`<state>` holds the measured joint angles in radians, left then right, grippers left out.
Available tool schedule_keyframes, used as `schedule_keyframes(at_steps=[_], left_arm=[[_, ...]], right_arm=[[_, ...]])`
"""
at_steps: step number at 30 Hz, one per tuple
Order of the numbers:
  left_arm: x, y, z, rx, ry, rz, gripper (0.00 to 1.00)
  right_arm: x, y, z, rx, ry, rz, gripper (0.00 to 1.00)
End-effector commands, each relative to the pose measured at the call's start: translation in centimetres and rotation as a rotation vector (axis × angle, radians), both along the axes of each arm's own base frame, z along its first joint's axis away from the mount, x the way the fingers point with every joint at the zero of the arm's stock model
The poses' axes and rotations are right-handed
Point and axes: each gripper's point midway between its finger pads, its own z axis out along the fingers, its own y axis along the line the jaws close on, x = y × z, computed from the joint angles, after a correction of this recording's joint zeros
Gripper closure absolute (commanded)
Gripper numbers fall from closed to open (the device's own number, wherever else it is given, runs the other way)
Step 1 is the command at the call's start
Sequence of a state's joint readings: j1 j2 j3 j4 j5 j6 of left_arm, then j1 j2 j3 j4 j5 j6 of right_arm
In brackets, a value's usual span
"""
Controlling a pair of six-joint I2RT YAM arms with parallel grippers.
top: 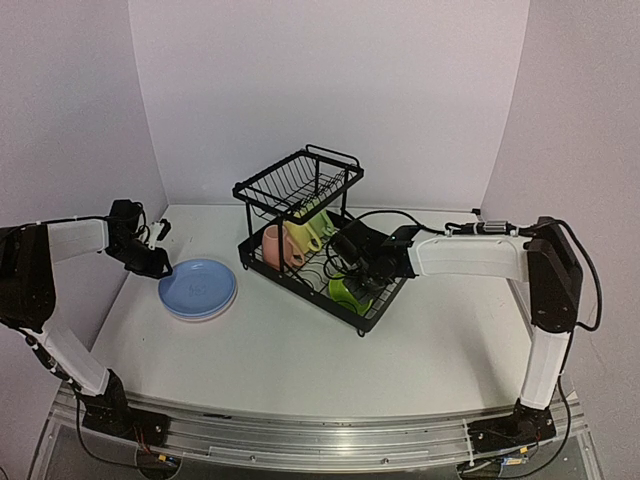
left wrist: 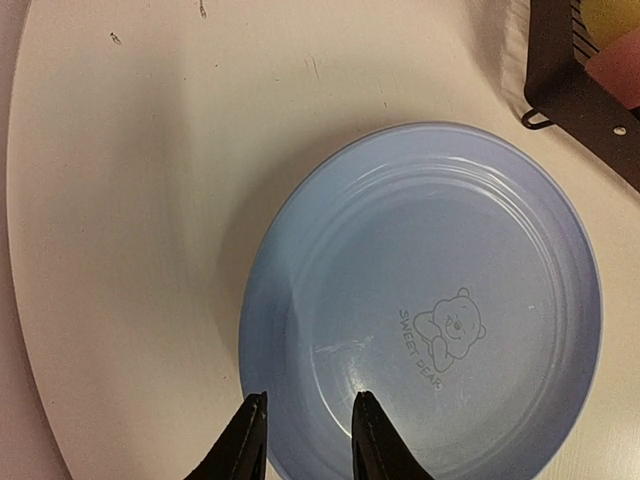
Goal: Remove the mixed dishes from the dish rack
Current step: Pick up the bowl from the dish rack.
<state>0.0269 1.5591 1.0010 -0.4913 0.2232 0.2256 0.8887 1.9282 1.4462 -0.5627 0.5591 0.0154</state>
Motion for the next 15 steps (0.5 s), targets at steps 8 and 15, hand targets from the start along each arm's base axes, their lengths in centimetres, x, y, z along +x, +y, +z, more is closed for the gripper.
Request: schedule_keyframes(at_steps=[8,15], left_arm=[[1.2,-0.2,1.3,-0.018,-0.054,0.011,0.71],[1.8,-0.3,2.2,-0.021,-0.077,0.006,0.71]], right_arm=[[3.0,-0.4,7.4,0.091,-0.234,-0.132,1.0],[3.0,-0.1,10.5,0.032,-0.343,-0.12,1.0]])
